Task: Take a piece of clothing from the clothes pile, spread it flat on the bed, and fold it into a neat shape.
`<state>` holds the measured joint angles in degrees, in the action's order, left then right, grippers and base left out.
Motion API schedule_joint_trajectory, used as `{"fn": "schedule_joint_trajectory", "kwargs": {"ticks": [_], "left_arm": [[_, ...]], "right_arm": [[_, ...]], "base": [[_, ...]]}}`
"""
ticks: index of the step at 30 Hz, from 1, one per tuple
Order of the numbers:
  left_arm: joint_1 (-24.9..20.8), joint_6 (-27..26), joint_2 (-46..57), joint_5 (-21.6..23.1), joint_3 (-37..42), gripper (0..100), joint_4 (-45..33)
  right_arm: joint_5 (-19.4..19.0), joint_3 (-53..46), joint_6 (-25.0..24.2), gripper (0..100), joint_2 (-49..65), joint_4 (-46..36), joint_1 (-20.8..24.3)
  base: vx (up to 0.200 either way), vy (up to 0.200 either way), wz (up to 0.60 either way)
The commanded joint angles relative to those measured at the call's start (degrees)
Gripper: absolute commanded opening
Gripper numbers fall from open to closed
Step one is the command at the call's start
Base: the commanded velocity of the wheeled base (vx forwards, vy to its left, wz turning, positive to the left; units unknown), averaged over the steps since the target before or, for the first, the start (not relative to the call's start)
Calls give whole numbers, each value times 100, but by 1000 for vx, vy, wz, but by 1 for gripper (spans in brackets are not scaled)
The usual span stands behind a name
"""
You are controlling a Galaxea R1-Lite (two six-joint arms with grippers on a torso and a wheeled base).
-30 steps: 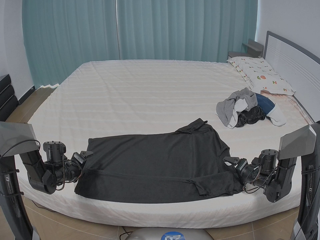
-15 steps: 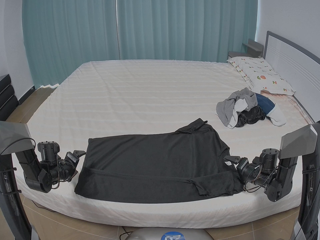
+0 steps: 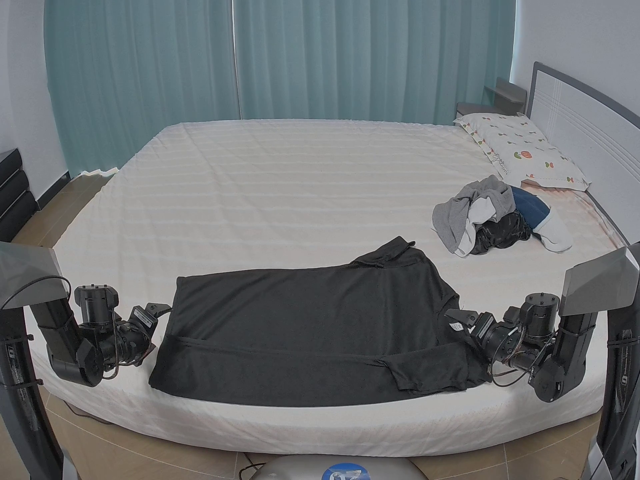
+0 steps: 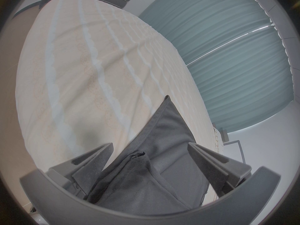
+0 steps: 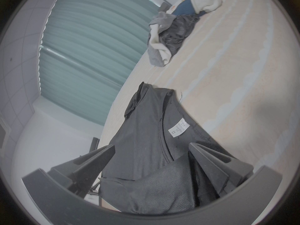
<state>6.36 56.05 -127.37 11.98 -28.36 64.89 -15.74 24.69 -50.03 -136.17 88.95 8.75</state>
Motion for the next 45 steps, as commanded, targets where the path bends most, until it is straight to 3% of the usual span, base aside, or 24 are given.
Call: {"fn": "schedule_joint_trajectory", "kwargs": {"ticks": [1,4,9,12,13,17,28,38,39,45], "left_arm": [[5,-7,1,6,120,100,50],[5,2,1,6,137,100,50],[5,-7,-7,-3,137,100,50],[-4,-15,-16,-3,93,100,41],[-4,-15,-16,-3,76,100,32],[-12,-15,-25,-12,93,100,41],[-12,-15,-25,-12,93,100,32],[-12,-15,-34,-21,76,100,24],[-12,-15,-43,-21,85,100,32],[-12,-15,-51,-29,76,100,32]], "right_arm": [[18,19,248,100,3,43,162],[9,397,635,100,38,-256,109],[1,810,784,100,-59,-941,-49],[-8,766,969,100,-173,-766,-102],[-17,695,1285,100,-252,-476,-207],[-263,537,1417,100,-410,-273,-330],[-536,89,1549,100,-419,69,-286],[-544,54,1690,100,-534,69,-190],[-553,54,1690,0,-534,69,-207],[-544,45,1690,0,-525,69,-322]], "base": [[0,0,0],[0,0,0],[0,0,0],[0,0,0],[0,0,0],[0,0,0],[0,0,0],[0,0,0],[0,0,0],[0,0,0]]}}
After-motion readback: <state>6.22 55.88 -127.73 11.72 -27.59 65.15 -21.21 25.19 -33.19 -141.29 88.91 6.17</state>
